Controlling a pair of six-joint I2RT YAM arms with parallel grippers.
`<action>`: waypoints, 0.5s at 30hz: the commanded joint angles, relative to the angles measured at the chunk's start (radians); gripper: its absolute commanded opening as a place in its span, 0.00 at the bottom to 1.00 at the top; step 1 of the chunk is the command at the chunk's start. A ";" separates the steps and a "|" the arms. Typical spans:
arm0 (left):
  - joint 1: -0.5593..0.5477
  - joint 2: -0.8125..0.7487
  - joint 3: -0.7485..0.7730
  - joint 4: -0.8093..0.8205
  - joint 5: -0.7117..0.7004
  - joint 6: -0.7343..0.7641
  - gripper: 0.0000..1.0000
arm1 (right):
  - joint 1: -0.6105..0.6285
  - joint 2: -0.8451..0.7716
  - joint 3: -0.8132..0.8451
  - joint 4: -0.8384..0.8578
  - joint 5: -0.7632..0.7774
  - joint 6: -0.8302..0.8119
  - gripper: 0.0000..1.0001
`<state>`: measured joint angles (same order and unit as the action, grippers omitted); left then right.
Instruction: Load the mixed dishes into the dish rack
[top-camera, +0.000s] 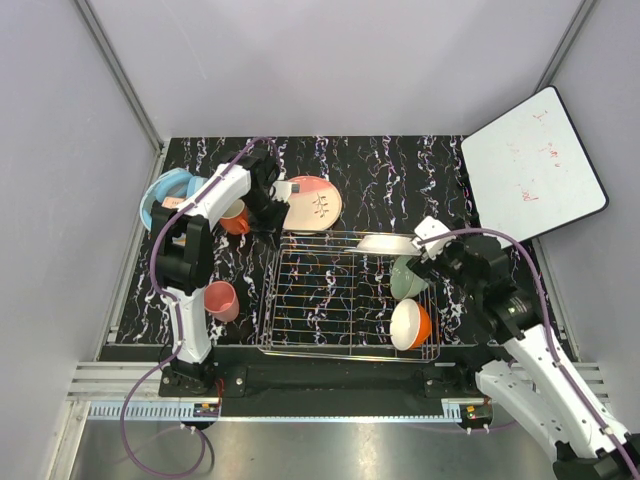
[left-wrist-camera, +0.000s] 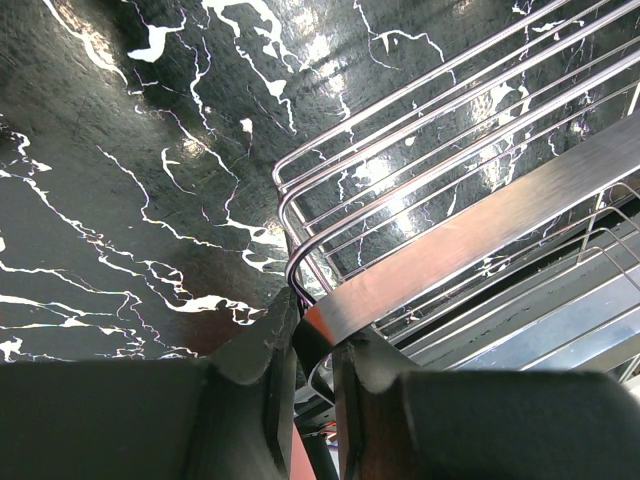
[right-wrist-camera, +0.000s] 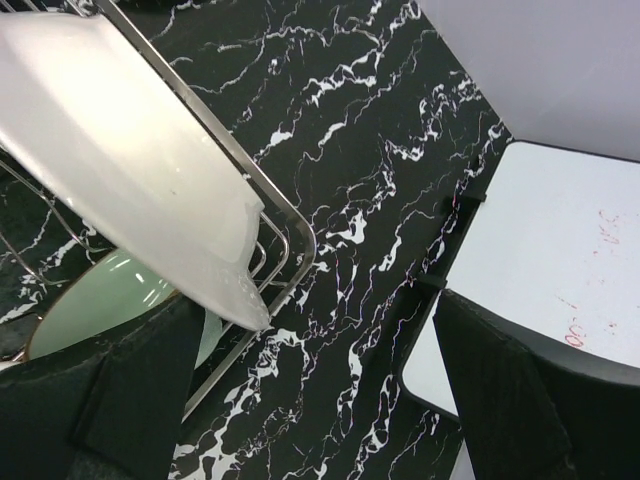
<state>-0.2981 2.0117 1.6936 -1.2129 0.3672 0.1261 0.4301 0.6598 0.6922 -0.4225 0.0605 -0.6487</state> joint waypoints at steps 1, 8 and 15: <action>0.056 -0.059 0.058 0.257 -0.080 0.030 0.16 | -0.002 -0.075 0.010 0.027 -0.057 0.000 1.00; 0.056 -0.062 0.064 0.253 -0.083 0.032 0.16 | -0.002 -0.126 0.023 -0.012 -0.056 -0.022 1.00; 0.056 -0.065 0.069 0.247 -0.082 0.032 0.16 | -0.002 -0.192 0.030 0.131 0.186 0.151 0.99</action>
<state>-0.2981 2.0117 1.6936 -1.2129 0.3672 0.1257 0.4297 0.4854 0.6914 -0.4305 0.0494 -0.6407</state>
